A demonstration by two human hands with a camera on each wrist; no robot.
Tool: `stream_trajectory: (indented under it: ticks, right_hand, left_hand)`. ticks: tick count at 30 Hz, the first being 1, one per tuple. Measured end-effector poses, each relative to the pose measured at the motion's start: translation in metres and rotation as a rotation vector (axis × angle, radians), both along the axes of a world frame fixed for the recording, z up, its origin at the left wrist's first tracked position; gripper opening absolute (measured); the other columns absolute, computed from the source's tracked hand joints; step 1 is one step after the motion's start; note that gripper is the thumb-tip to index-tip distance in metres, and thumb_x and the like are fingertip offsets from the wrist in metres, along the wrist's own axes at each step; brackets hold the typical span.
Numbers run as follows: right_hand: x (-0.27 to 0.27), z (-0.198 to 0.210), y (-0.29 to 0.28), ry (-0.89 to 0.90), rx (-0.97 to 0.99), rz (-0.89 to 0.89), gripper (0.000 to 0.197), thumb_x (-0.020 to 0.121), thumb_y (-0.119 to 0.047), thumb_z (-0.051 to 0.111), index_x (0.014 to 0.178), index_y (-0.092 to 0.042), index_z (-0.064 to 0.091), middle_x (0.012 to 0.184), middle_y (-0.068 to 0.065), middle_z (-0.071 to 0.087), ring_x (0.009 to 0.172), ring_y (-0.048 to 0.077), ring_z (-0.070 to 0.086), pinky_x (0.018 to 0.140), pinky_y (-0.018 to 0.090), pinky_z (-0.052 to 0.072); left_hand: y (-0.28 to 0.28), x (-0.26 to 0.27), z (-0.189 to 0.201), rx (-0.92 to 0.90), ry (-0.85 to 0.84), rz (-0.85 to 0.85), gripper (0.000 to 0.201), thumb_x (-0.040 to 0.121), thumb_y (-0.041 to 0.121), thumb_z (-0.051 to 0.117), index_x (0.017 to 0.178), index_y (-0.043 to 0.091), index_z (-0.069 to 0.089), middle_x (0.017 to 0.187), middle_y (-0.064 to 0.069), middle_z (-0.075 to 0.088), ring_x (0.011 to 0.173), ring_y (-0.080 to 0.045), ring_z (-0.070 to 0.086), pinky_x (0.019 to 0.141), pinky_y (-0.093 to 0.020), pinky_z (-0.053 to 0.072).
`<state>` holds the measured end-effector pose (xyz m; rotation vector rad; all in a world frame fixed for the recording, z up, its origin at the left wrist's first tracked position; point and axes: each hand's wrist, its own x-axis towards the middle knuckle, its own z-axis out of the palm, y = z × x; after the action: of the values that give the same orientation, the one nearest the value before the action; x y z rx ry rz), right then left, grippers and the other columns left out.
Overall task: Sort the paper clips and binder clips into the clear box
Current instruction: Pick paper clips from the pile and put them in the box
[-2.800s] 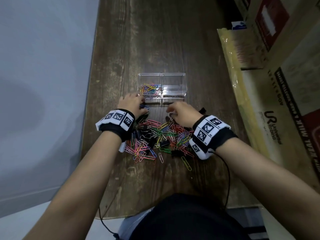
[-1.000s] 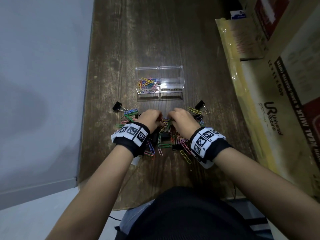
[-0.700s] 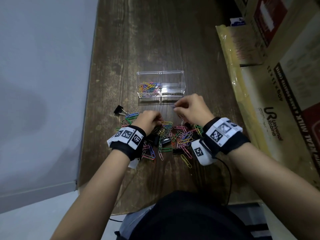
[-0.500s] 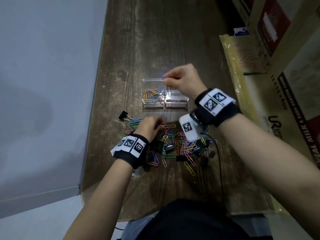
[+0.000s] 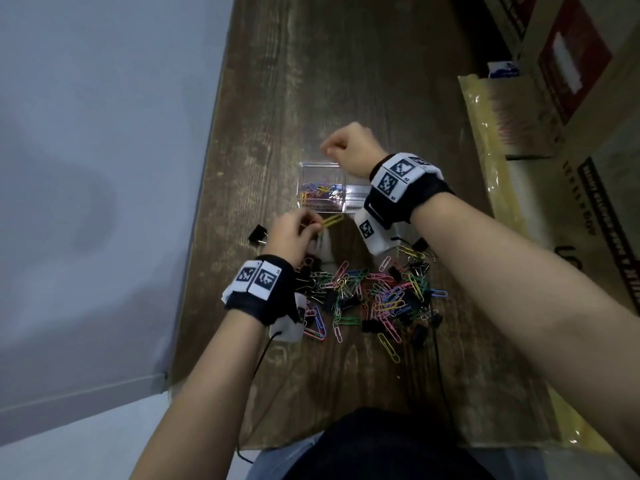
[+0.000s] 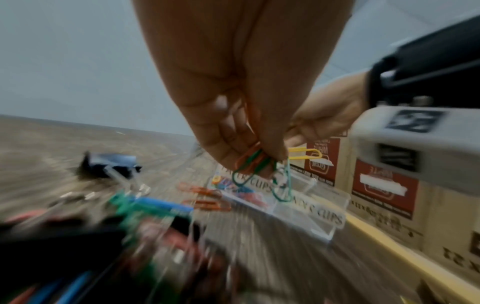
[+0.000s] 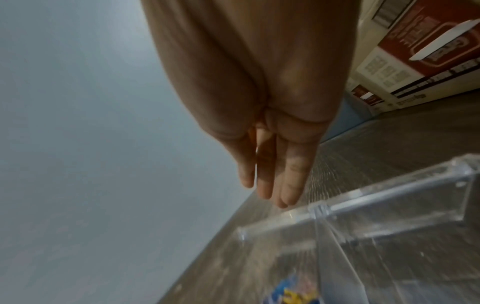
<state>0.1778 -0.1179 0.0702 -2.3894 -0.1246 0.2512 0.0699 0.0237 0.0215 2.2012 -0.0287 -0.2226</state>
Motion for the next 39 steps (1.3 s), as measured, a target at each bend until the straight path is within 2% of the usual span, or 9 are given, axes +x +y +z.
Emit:
stream_trajectory:
  ticks: [4,11,15,18,22,26,33,36,39]
  right_hand:
    - [-0.023,0.010,-0.034,-0.083,0.235,-0.215,0.028,0.089,0.002,0.044,0.096,-0.003,0.070,0.097,0.013,0.072,0.090,0.022,0.068,0.089,0.034,0.054]
    - [-0.092,-0.017,-0.065,0.119,0.196,-0.241,0.024,0.091,0.001,0.047,0.095,-0.006,0.069,0.091,0.012,0.071,0.085,0.024,0.069,0.085,0.037,0.057]
    - [-0.116,-0.028,-0.044,0.183,0.069,-0.061,0.019,0.090,-0.005,0.055,0.102,-0.008,0.069,0.102,0.007,0.070,0.091,0.015,0.065,0.091,0.031,0.052]
    - [-0.130,-0.037,-0.011,0.184,-0.036,0.215,0.020,0.088,-0.013,0.060,0.108,-0.011,0.066,0.110,0.005,0.068,0.093,0.012,0.060,0.088,0.028,0.051]
    - [-0.142,-0.052,0.027,0.111,-0.214,0.518,0.045,0.083,-0.034,0.065,0.123,-0.016,0.055,0.120,0.005,0.052,0.111,0.020,0.046,0.090,0.035,0.044]
    - [-0.147,-0.061,0.039,-0.048,-0.432,0.643,0.050,0.083,-0.034,0.065,0.126,-0.013,0.050,0.128,0.007,0.045,0.117,0.025,0.041,0.091,0.040,0.044]
    - [-0.151,-0.056,0.000,0.096,-0.170,0.330,0.031,0.081,-0.028,0.068,0.108,-0.016,0.060,0.115,-0.002,0.051,0.106,0.014,0.046,0.090,0.031,0.044]
    - [-0.148,-0.050,-0.027,0.116,-0.014,0.029,0.025,0.083,-0.021,0.068,0.106,-0.017,0.062,0.101,-0.004,0.059,0.084,0.009,0.053,0.066,0.016,0.041]
    - [-0.137,-0.056,-0.052,0.115,-0.200,-0.090,0.029,0.084,-0.020,0.066,0.112,-0.014,0.062,0.100,0.004,0.064,0.095,0.019,0.057,0.074,0.027,0.048]
  left_hand:
    - [-0.008,0.047,0.019,0.112,-0.147,0.125,0.015,0.089,0.010,0.056,0.098,0.004,0.065,0.097,-0.009,0.068,0.089,-0.020,0.062,0.081,-0.028,0.047]
    - [-0.022,0.091,0.019,0.467,-0.040,-0.112,0.025,0.085,0.021,0.063,0.106,0.007,0.068,0.105,-0.018,0.069,0.101,-0.032,0.064,0.094,-0.039,0.050]
    - [-0.011,0.071,0.022,0.302,-0.103,-0.097,0.036,0.082,0.021,0.066,0.117,0.011,0.062,0.114,-0.015,0.067,0.108,-0.027,0.062,0.100,-0.039,0.046]
    - [0.011,0.045,0.020,0.147,-0.120,-0.013,0.020,0.083,0.011,0.064,0.103,0.008,0.067,0.108,-0.012,0.068,0.100,-0.022,0.064,0.091,-0.030,0.050]
    - [0.047,0.006,0.002,0.312,-0.087,-0.085,0.023,0.082,-0.003,0.055,0.092,0.013,0.070,0.104,-0.009,0.064,0.100,-0.024,0.058,0.093,-0.038,0.047]
    - [0.070,-0.027,-0.021,0.459,-0.002,-0.140,0.026,0.081,0.002,0.057,0.100,0.016,0.068,0.109,-0.010,0.061,0.106,-0.028,0.051,0.093,-0.038,0.039]
    - [0.062,-0.040,-0.031,0.422,-0.013,-0.095,0.025,0.084,0.029,0.062,0.104,0.014,0.064,0.113,-0.008,0.058,0.109,-0.027,0.050,0.095,-0.040,0.039]
    - [0.060,-0.044,-0.029,0.432,-0.005,-0.082,0.040,0.073,0.047,0.069,0.099,0.017,0.063,0.109,-0.005,0.058,0.103,-0.024,0.053,0.093,-0.041,0.044]
    - [0.059,-0.050,-0.031,0.440,0.042,-0.106,0.040,0.069,0.044,0.074,0.097,0.019,0.061,0.105,-0.002,0.058,0.096,-0.022,0.058,0.089,-0.043,0.049]
